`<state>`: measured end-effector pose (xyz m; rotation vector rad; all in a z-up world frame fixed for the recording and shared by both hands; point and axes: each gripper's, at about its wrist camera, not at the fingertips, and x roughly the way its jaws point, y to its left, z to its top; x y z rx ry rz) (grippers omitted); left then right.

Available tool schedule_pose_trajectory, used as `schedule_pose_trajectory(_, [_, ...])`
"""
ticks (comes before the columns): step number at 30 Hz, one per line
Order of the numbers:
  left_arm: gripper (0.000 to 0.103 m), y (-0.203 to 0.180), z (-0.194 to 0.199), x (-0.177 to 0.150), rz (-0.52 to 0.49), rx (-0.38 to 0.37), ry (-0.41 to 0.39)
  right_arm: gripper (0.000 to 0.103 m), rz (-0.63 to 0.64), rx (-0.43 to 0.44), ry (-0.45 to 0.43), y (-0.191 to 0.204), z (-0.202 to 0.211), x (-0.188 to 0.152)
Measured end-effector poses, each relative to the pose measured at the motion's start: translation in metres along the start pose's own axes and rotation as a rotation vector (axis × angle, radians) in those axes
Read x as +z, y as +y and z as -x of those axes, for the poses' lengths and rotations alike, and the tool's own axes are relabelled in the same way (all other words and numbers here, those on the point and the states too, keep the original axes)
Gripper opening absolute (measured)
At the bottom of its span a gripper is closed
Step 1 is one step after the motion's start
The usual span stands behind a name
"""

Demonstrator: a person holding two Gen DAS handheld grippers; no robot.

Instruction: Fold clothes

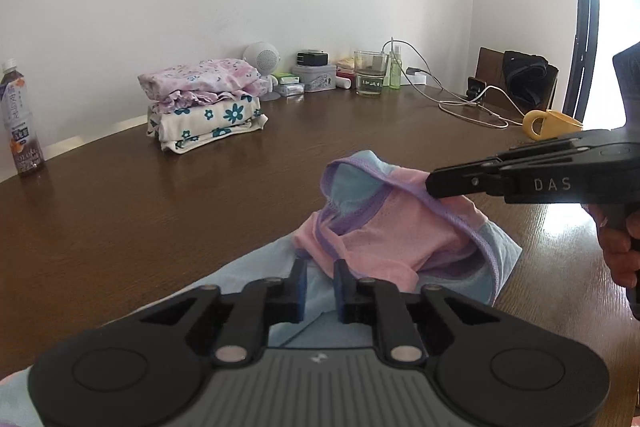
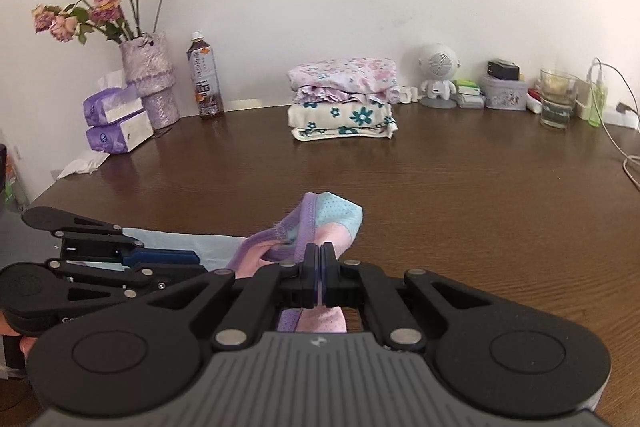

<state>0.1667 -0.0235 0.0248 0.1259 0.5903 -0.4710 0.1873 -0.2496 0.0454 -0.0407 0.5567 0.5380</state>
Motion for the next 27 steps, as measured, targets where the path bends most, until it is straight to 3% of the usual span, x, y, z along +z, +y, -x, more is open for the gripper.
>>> schedule_pose_trajectory(4, [0.01, 0.002, -0.001, -0.008, -0.01, -0.042, 0.019, 0.001, 0.046, 0.028, 0.016, 0.022, -0.005, 0.003])
schedule_pose_trajectory(9, [0.011, 0.01, -0.004, -0.016, 0.055, -0.133, 0.037, 0.001, 0.104, 0.062, 0.037, 0.05, -0.011, 0.008])
schedule_pose_trajectory(20, [0.024, 0.072, 0.049, -0.017, 0.185, 0.033, -0.015, 0.001, 0.179, 0.132, 0.102, 0.104, -0.037, 0.0])
schedule_pose_trajectory(27, [0.027, 0.091, 0.054, -0.026, 0.228, 0.059, -0.007, 0.001, 0.167, 0.172, 0.15, 0.122, -0.055, -0.016])
